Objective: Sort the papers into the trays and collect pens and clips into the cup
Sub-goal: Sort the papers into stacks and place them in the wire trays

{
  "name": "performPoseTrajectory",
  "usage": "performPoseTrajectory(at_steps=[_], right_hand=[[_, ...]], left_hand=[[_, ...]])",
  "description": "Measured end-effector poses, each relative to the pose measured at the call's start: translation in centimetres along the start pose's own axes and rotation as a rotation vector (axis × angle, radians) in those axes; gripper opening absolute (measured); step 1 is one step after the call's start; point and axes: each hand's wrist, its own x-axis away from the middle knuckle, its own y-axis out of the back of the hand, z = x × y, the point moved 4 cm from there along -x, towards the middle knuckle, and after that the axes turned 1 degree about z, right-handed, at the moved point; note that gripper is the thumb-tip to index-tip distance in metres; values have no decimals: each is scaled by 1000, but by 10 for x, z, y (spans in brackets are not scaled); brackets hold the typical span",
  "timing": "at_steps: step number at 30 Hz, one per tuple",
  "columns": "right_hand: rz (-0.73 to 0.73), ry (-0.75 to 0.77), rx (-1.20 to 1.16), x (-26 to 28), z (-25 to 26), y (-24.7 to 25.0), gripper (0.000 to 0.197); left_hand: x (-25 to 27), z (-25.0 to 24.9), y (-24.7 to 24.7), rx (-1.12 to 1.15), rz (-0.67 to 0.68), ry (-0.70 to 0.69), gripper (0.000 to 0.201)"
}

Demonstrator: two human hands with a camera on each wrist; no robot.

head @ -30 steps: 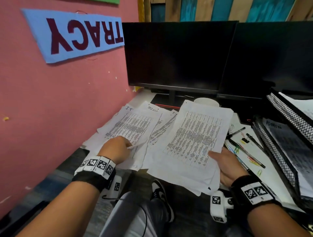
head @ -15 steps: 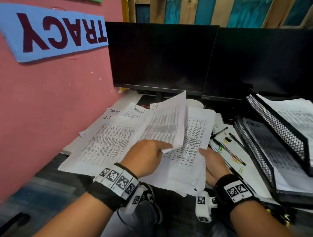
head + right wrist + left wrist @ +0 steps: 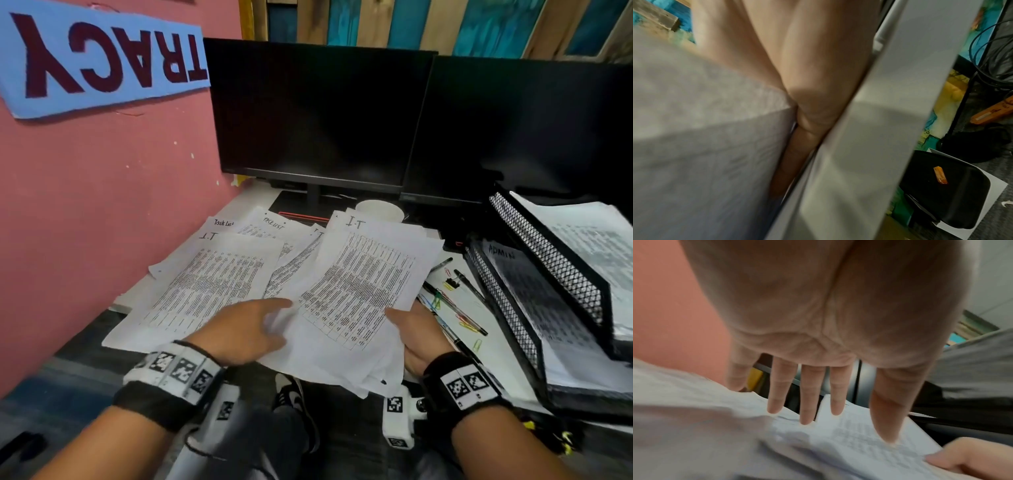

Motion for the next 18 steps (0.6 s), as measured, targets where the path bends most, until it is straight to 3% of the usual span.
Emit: performPoseTrajectory(at_steps=[3, 7, 8, 10, 13, 14, 18], right_hand=[[8, -15, -17, 0, -1, 1, 32], [30, -18, -52, 0, -1, 1, 35], [32, -20, -56, 0, -1, 1, 35], [38, -19, -63, 1, 0, 1, 36], [43, -14, -74, 3, 0, -1, 36], [42, -13, -75, 4, 0, -1, 36], [37, -25, -89, 5, 1, -1, 36]], left_hand=[[12, 30, 11, -103, -5, 136, 91], [21, 66, 5, -192, 27, 150, 122], [23, 71, 3, -188, 29, 152, 120], [27, 75, 7, -172, 12, 160, 97], [28, 77, 25, -124, -131, 183, 34], [30, 77, 34, -92, -199, 192, 29], [43, 56, 69, 93, -508, 136, 49]])
